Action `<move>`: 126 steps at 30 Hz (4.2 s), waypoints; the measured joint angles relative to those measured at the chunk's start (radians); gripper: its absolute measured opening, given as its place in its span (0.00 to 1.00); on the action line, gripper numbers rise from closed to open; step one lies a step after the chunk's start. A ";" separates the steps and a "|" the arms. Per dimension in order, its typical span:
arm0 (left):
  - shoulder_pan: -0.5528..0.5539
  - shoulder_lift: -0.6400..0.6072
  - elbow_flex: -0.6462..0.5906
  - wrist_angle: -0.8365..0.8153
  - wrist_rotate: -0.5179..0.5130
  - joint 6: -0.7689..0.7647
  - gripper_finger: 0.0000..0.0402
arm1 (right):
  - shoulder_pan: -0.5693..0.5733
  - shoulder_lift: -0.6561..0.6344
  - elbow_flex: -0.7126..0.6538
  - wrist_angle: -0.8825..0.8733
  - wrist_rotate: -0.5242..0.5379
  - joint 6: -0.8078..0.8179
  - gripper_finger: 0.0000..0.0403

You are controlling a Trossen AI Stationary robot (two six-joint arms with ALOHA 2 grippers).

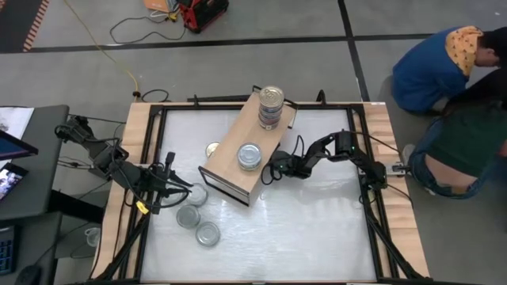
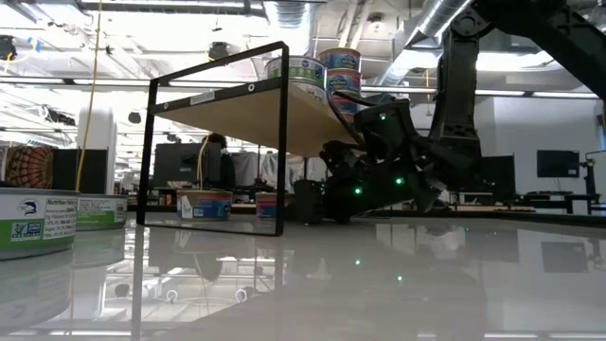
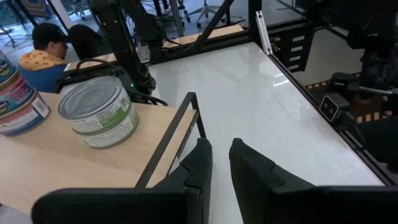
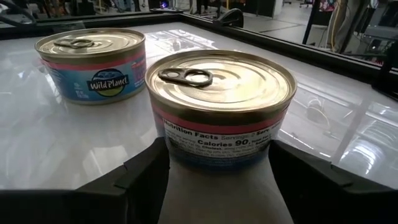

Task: Stack canned seafood by type on shelf
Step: Adjust the blue tuna can

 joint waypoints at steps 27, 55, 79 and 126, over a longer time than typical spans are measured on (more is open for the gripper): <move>0.000 0.000 0.000 0.010 -0.010 0.015 0.12 | -0.002 0.000 0.010 -0.030 -0.053 0.033 0.97; 0.000 0.000 0.000 -0.001 -0.008 -0.012 0.12 | 0.022 -0.003 -0.010 -0.097 -0.052 0.025 0.94; 0.487 0.009 0.000 -0.025 0.086 -0.054 0.12 | 0.342 -0.754 -0.237 -0.979 0.153 0.253 0.93; 1.569 0.790 0.140 0.203 0.364 0.329 0.12 | 0.603 -1.103 -0.117 -0.718 0.237 -0.355 0.81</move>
